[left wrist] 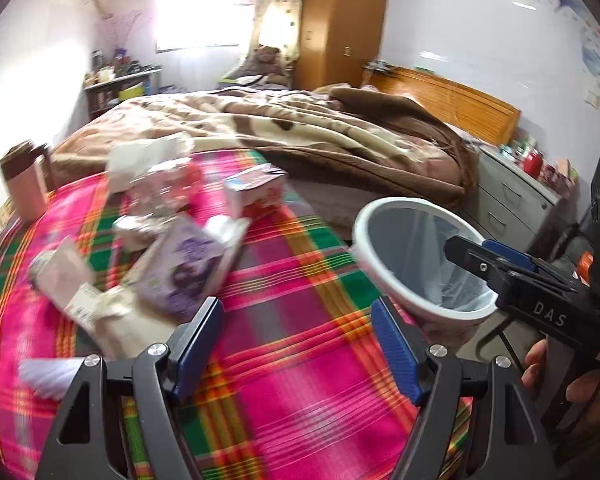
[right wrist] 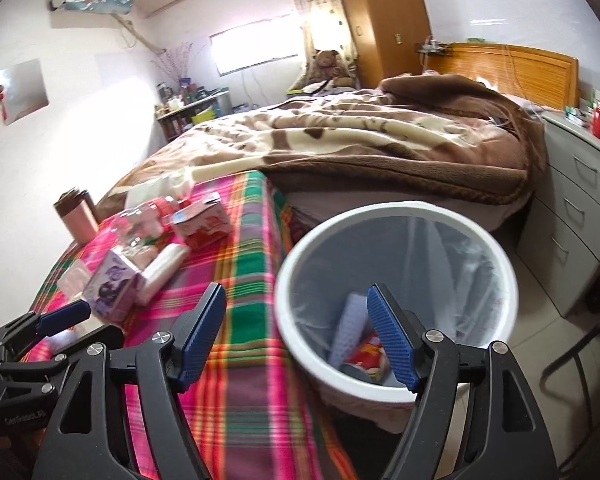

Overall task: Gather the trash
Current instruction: 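Grasp the white yogurt cup with the left tool while the right tool grasps the purple carton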

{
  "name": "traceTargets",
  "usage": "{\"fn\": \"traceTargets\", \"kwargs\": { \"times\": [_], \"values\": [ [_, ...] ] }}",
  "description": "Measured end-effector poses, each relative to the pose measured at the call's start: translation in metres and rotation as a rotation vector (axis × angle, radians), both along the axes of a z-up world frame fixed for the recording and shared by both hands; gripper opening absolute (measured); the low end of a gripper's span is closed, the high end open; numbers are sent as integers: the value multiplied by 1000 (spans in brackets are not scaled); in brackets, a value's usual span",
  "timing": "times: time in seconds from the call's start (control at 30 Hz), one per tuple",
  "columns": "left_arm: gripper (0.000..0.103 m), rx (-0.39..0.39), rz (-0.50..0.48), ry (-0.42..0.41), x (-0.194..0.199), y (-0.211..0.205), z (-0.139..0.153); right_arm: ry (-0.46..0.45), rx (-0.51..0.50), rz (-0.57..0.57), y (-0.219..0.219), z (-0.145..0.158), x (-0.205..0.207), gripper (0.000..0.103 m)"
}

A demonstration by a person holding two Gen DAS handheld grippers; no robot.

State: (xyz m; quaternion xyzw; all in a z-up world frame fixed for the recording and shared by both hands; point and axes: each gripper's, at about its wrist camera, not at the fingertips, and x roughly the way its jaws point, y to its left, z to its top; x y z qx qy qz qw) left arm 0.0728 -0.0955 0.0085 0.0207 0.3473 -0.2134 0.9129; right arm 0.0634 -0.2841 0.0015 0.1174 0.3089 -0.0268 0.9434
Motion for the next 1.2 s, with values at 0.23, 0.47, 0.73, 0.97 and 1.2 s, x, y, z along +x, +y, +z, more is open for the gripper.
{"fn": "traceTargets", "kwargs": {
  "times": [0.23,0.47,0.73,0.97,1.2],
  "values": [
    [78,-15,103,4,4,47,-5,-4,25,82,31,-5,11,75],
    [78,-28,208,22,17,88,-12,14,62,141,60,-9,26,76],
    [78,-14,294,19,33,128,-15,48,110,223,95,-15,47,76],
    [78,-9,369,46,57,159,-21,82,132,268,118,-19,61,76],
    [78,3,407,80,87,174,-31,97,183,259,124,-18,76,76]
  ]
}}
